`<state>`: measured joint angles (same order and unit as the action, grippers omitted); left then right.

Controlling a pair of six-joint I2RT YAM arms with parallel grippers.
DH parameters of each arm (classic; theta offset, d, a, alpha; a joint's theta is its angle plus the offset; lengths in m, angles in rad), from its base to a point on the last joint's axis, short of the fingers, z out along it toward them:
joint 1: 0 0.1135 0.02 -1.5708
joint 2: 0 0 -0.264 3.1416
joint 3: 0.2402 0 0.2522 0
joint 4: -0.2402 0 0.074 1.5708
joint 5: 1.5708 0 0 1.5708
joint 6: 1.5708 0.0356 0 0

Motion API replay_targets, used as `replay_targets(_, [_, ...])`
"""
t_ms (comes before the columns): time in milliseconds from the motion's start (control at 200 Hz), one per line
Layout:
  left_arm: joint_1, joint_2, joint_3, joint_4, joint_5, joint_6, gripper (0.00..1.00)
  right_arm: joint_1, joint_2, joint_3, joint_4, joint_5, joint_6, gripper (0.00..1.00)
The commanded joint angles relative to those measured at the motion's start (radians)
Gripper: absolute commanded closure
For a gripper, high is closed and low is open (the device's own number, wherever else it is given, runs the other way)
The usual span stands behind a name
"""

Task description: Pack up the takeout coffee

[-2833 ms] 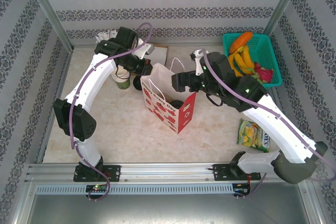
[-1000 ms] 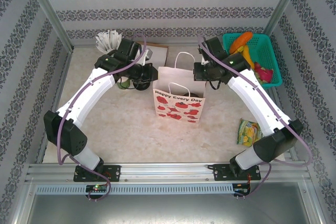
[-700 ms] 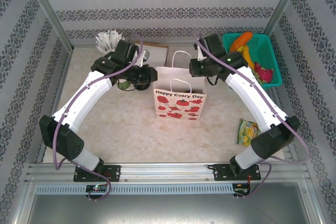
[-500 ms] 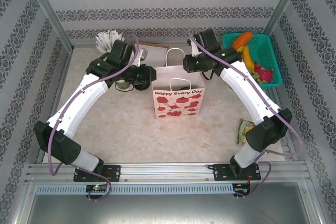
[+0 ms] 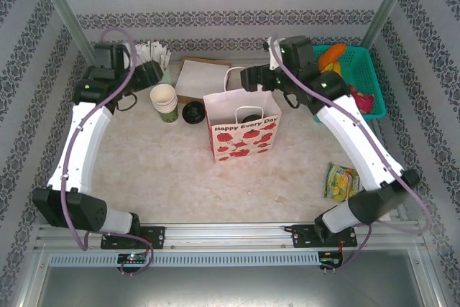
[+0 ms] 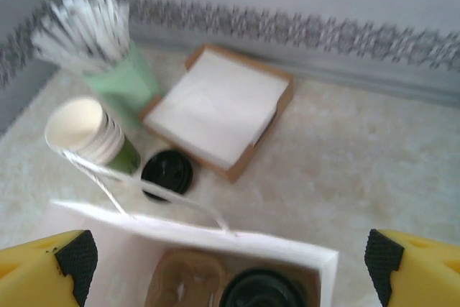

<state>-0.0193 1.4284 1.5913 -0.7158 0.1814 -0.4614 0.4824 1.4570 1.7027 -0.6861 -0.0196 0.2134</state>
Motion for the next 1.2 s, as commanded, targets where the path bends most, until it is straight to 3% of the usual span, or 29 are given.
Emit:
replay_targets(0, [0.046,0.07,0.022,0.102,-0.045,-0.198,0.19,0.006,-0.074,-0.113,0.222,0.132,0.05,0.02])
replay_targets(140, [0.073,0.171,0.074,0.041,-0.159,-0.449,0.22,-0.006,-0.107,-0.172,0.233,0.266,0.079,0.02])
replay_targets(245, [0.079,0.268,0.166,-0.012,-0.137,-0.542,0.31,-0.019,-0.113,-0.179,0.196,0.33,0.093,0.02])
replay_targets(330, [0.079,0.347,0.249,-0.085,-0.127,-0.609,0.33,-0.022,-0.125,-0.199,0.189,0.363,0.098,0.02])
replay_targets(390, [0.079,0.389,0.291,-0.122,-0.138,-0.648,0.41,-0.024,-0.135,-0.217,0.192,0.385,0.101,0.02])
replay_targets(495, [0.079,0.439,0.337,-0.144,-0.144,-0.688,0.48,-0.029,-0.15,-0.24,0.197,0.4,0.097,0.02])
replay_targets(824, [0.052,0.49,0.405,-0.188,-0.163,-0.711,0.49,-0.031,-0.153,-0.245,0.188,0.399,0.057,0.02])
replay_targets(929, [0.05,0.492,0.391,-0.176,-0.157,-0.728,0.58,-0.031,-0.156,-0.248,0.183,0.396,0.049,0.02])
replay_targets(1199, [0.04,0.524,0.408,-0.172,-0.123,-0.737,0.6,-0.031,-0.171,-0.267,0.178,0.41,0.04,0.02])
